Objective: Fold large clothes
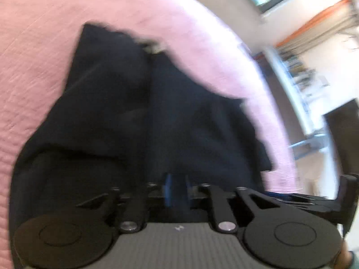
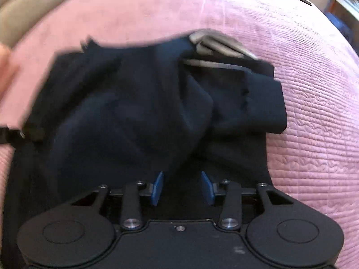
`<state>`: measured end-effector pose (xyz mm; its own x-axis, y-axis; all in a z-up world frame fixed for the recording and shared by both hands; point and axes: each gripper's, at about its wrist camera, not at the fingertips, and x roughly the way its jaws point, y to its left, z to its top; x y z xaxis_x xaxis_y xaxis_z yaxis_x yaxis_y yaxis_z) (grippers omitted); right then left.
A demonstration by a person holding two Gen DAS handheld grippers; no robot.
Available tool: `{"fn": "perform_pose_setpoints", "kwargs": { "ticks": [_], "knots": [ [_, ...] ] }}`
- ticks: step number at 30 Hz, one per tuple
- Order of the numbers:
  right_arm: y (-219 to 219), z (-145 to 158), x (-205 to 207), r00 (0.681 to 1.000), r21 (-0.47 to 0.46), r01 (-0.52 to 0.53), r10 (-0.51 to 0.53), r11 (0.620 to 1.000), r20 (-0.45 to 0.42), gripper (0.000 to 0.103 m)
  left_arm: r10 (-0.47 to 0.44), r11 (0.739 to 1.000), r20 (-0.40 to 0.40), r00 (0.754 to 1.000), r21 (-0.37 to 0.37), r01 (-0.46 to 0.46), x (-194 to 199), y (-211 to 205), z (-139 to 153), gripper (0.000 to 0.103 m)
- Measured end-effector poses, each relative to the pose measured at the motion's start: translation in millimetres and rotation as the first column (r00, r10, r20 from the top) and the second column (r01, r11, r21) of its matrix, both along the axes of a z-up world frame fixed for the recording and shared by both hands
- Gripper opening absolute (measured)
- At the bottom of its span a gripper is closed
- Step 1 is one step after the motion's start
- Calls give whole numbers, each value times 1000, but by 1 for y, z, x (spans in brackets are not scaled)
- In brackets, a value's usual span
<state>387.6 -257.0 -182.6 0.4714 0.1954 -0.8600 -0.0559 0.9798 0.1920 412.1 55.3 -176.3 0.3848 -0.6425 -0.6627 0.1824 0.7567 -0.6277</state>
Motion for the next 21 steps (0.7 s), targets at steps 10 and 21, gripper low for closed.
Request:
{"fn": "perform_pose_setpoints", "kwargs": {
  "ticks": [10, 21],
  "knots": [
    [75, -58, -13, 976, 78, -191, 198, 978, -91, 46, 55, 997, -16, 998, 56, -54, -26, -21, 2, 29],
    [6, -39, -101, 994, 158, -61, 73, 986, -75, 52, 70, 989, -198, 978, 139, -43, -114, 52, -44, 33]
  ]
}}
